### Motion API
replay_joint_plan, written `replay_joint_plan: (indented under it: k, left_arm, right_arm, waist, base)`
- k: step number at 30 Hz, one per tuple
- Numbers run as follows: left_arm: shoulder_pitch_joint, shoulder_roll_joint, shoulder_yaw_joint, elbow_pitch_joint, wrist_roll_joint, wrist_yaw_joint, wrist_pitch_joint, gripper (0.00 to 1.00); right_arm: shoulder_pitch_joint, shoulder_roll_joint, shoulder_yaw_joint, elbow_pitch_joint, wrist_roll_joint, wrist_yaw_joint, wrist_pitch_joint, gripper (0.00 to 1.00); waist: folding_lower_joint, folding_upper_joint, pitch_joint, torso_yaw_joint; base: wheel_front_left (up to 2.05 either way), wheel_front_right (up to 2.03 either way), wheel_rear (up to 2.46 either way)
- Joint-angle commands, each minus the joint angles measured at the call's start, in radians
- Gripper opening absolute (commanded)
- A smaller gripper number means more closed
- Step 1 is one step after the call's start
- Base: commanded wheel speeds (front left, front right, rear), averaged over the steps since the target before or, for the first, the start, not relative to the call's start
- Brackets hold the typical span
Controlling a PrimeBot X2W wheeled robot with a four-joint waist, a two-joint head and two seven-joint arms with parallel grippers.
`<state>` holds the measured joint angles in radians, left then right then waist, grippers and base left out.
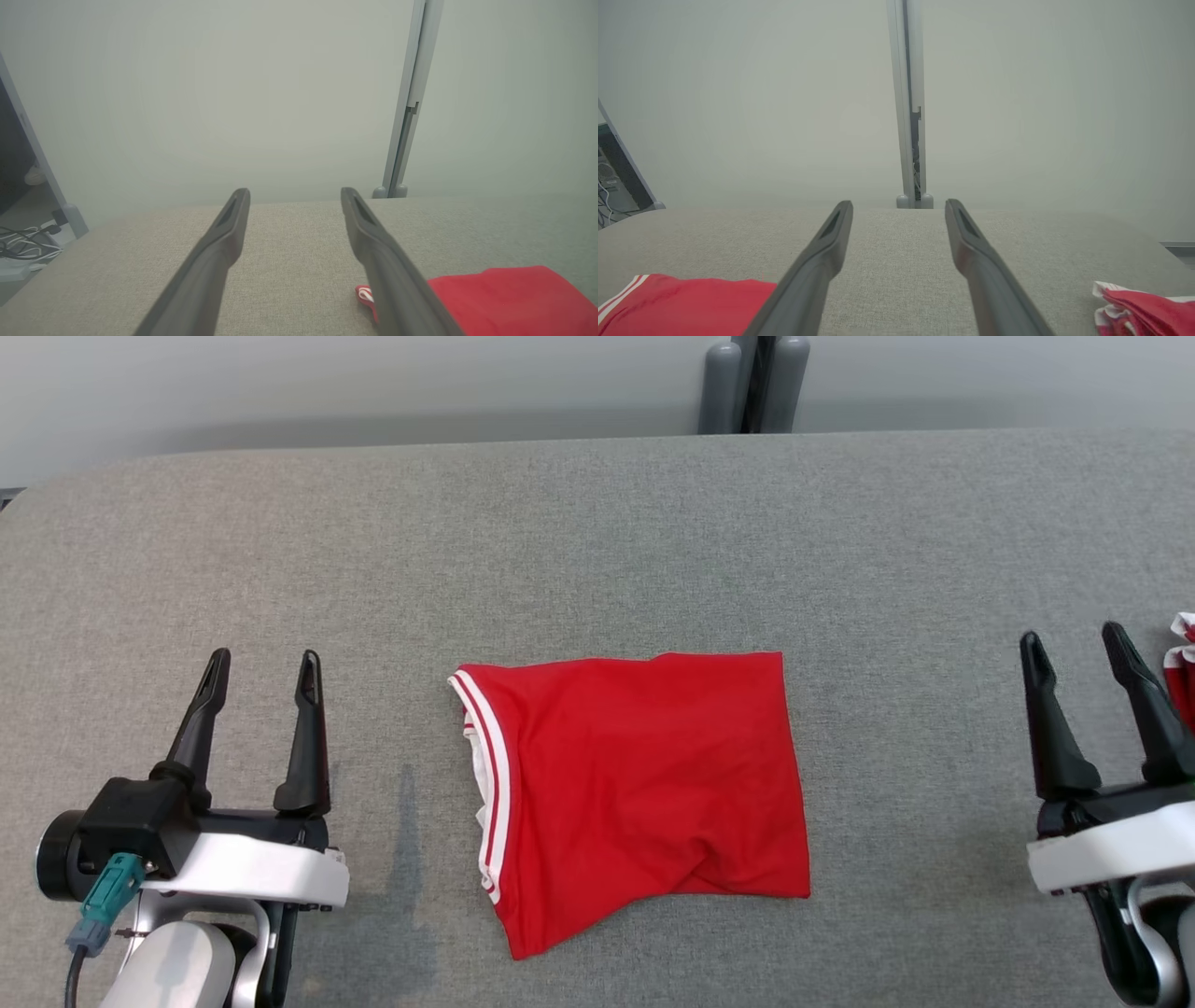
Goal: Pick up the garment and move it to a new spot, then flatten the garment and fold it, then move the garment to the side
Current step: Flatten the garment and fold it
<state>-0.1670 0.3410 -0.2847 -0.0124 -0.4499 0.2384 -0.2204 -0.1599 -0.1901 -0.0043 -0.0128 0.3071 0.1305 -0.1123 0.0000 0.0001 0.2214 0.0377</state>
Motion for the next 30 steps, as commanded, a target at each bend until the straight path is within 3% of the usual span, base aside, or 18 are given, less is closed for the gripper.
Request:
replay_joint_plan:
  k: [1,15,30]
  left_arm:
    - [0.014,0.009,0.0,0.001,-0.004,-0.002,0.0,1.0]
    - [0.08,0.021,-0.011,0.009,-0.02,0.0,0.016,1.0]
    - [0.147,0.057,-0.018,0.026,-0.044,-0.034,0.01,1.0]
  right_arm:
    - [0.022,-0.001,-0.02,-0.004,-0.008,0.0,0.006,1.0]
    - [0.105,0.026,-0.022,-0.01,-0.012,0.0,0.036,1.0]
    - [0.174,0.013,0.0,-0.012,-0.017,0.0,0.08,1.0]
  waist:
    - [0.0,-0.0001,-0.003,-0.002]
    - [0.0,-0.0001,-0.104,-0.03]
    - [0.0,-0.0001,-0.22,-0.029]
  base:
    - [0.0,0.0,0.0]
    - [0.0,0.0,0.0]
    - [0.0,0.0,0.0]
